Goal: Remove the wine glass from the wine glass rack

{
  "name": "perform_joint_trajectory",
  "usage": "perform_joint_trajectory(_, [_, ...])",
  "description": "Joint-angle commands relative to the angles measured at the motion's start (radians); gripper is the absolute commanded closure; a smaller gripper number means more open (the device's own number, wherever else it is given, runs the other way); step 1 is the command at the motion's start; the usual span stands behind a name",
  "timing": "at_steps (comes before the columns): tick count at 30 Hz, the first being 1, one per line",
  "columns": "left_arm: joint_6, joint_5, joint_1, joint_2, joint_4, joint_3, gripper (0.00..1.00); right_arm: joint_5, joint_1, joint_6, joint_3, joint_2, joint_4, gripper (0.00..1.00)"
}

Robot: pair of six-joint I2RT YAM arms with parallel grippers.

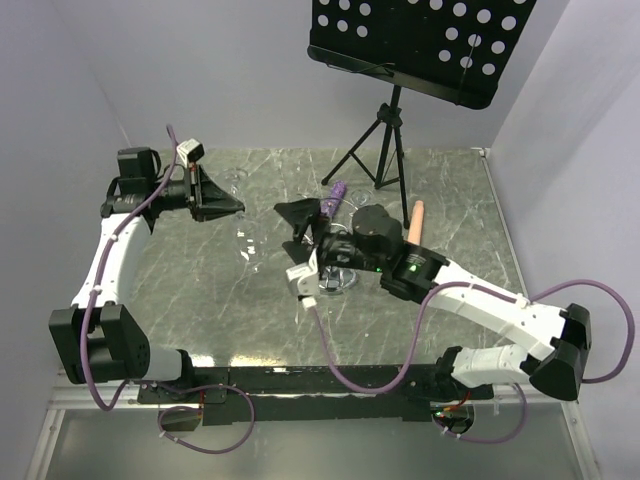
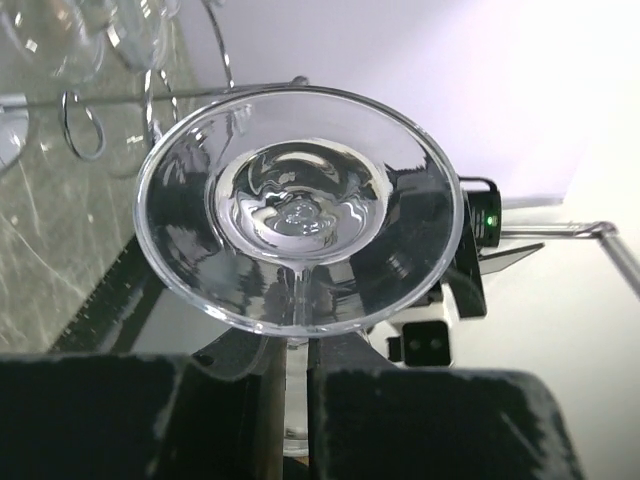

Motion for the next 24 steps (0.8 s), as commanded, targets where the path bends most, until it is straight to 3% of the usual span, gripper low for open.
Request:
perform_joint_trajectory(1, [0.011,0.222,0.002,-0.033,-0.112,-0.035,0.99,0.027,0.049,-0.142,-0.01,0.033,0.098,0.0])
perform_joint_trajectory(15, [0.049,0.192,0.002,-0.014,-0.224,-0.065,0.99,-0.106,0.074,-0.326,0.028,0.118,0.063,0.0])
perform_joint_trajectory(24, [0.037,0.185,0.003,0.019,-0.21,-0.057,0.99,-0.218,0.076,-0.39,0.064,0.168,0.052,0.0])
